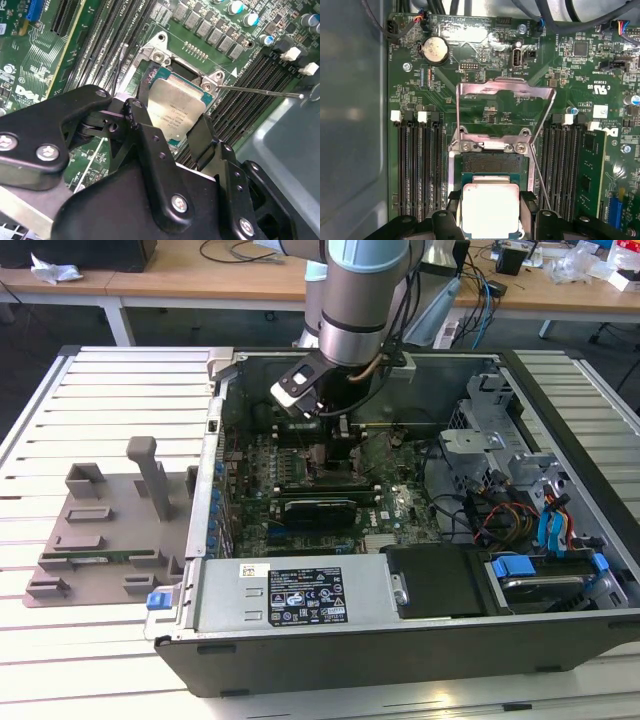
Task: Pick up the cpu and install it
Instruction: 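Place the cpu into insertion slot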
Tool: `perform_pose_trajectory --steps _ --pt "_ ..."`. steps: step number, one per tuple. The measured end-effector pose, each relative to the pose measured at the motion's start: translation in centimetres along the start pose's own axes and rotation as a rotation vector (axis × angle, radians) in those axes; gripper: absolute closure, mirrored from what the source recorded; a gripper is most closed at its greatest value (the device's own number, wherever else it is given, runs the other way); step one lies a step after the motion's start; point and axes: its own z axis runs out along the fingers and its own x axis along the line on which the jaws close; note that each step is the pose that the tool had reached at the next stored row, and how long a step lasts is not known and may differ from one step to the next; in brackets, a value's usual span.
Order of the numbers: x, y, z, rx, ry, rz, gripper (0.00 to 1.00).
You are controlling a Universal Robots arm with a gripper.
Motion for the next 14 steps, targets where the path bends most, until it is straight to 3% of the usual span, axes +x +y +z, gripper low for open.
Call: perform_pose_trajectory --steps 2,8,14 --pt "0.01 0.06 0.07 -0.0002 0.0003 0.000 0.45" --pt "-0.03 0.55 1.30 0.0004 0.0007 0.010 0.45" --pt "-0.22 0.82 1.65 0.0007 0.0018 0.023 0.45"
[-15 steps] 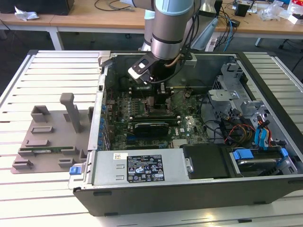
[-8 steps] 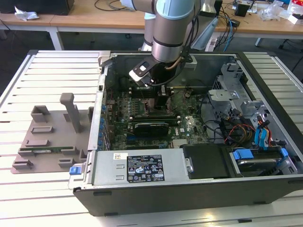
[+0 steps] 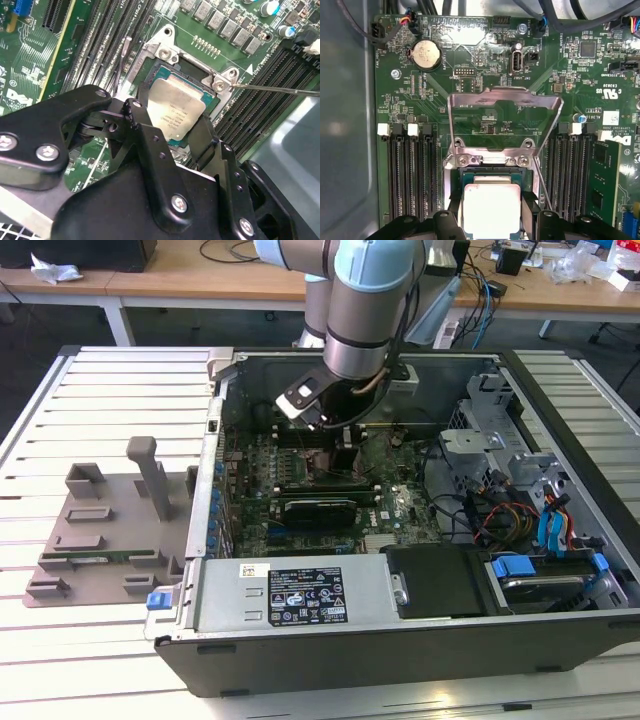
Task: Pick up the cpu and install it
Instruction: 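Place the cpu into insertion slot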
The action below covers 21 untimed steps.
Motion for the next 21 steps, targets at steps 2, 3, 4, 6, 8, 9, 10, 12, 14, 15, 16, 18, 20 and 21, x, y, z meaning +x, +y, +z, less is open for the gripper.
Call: perform_pose_trajectory --steps 2,3,4,6,8,9,10,12,14,15,16,18,20,21 --pt "-0.03 0.09 0.05 0.0003 -0.0004 0.001 0.45" --pt "-0.03 0.10 0.09 0.0005 -0.0005 0.001 0.45" --pt "-0.03 0.10 0.13 0.0004 -0.0004 0.001 0.45" --pt "-0.03 0.12 0.19 0.0001 -0.0003 0.001 0.45" --pt "-0.03 0.12 0.19 0.0000 -0.0004 0.001 0.45" --pt "-0.01 0.13 0.22 -0.0003 0.0006 0.001 0.44" --pt "-0.01 0.13 0.22 -0.0001 0.0002 0.001 0.38" --pt "-0.02 0.13 0.20 0.0001 -0.0001 0.001 0.38" --pt "-0.02 0.13 0.20 0.0000 -0.0001 0.001 0.38" --pt "-0.02 0.12 0.20 0.0000 0.0000 0.001 0.38" --pt "-0.02 0.12 0.20 0.0000 0.0000 0.001 0.38" --pt "-0.02 0.12 0.20 0.0001 0.0001 0.001 0.38" --pt "-0.02 0.12 0.19 0.0003 0.0000 0.001 0.40" --pt "-0.03 0.12 0.19 0.0002 -0.0001 0.001 0.40"
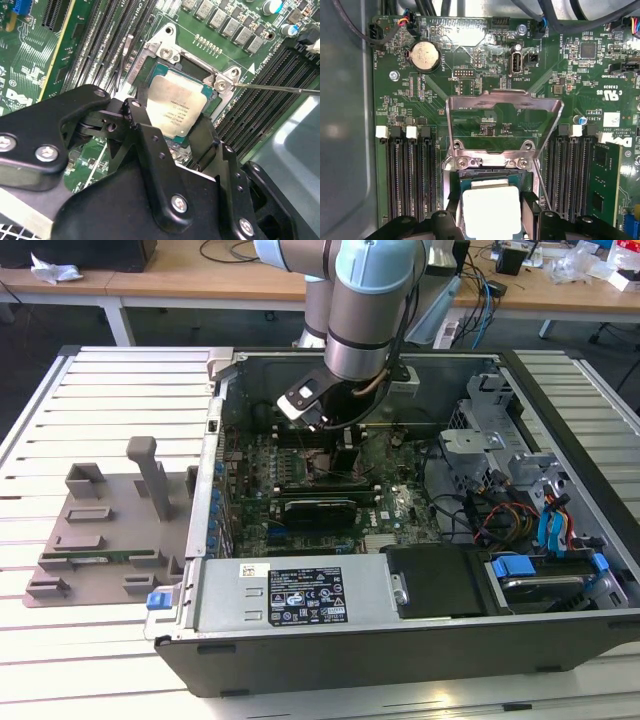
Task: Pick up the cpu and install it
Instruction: 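Place the cpu into insertion slot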
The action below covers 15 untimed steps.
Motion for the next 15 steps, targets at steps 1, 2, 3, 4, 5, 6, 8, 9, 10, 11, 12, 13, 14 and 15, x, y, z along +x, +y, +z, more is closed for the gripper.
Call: perform_pose_trajectory --steps 1,2,3,4,5,6,8,9,10,11,12,13,14,15 --pt "0.00 0.00 0.00 0.0000 0.0000 0.000 0.44" --pt "0.00 0.00 0.00 -0.0001 0.0003 0.000 0.44" --pt "0.00 0.00 0.00 -0.0001 0.0004 0.000 0.44" --pt "0.00 0.00 0.00 -0.0001 0.0005 0.000 0.44" --pt "0.00 0.00 -0.18 -0.0006 0.0007 0.000 0.44" --pt "-0.01 -0.02 -0.45 -0.0002 -0.0012 0.000 0.44" --pt "-0.01 -0.03 -0.54 -0.0002 -0.0018 0.001 0.44" --pt "-0.02 -0.04 -0.54 0.0002 -0.0002 0.006 0.44" --pt "-0.03 0.00 -0.51 0.0005 0.0002 0.007 0.44" --pt "-0.04 0.03 -0.51 0.0007 0.0001 0.007 0.44" --pt "-0.04 0.07 -0.50 0.0008 0.0001 0.007 0.44" --pt "-0.04 0.11 -0.50 0.0008 0.0000 0.007 0.44" --pt "-0.04 0.13 -0.49 0.0009 0.0001 0.007 0.44" --pt "-0.04 0.13 -0.49 0.0009 0.0001 0.007 0.44"
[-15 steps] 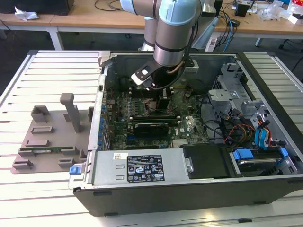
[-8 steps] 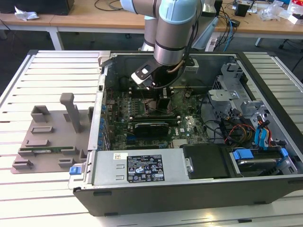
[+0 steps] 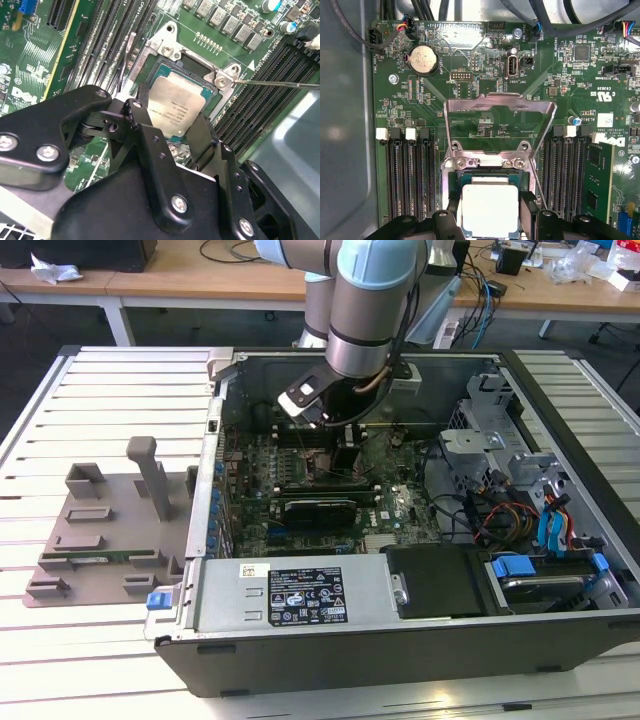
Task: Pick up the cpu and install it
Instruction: 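Place the cpu into insertion slot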
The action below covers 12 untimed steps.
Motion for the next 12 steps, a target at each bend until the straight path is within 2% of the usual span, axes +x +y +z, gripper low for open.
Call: perform_pose_trajectory --steps 4,5,6,12 --pt "0.00 0.01 0.01 0.0000 0.0001 0.000 0.44" --pt "0.00 0.01 0.02 -0.0001 0.0001 0.000 0.42" --pt "0.00 0.01 0.02 -0.0001 0.0001 0.000 0.36" --pt "0.20 0.01 0.03 -0.0001 0.0001 0.000 0.36"
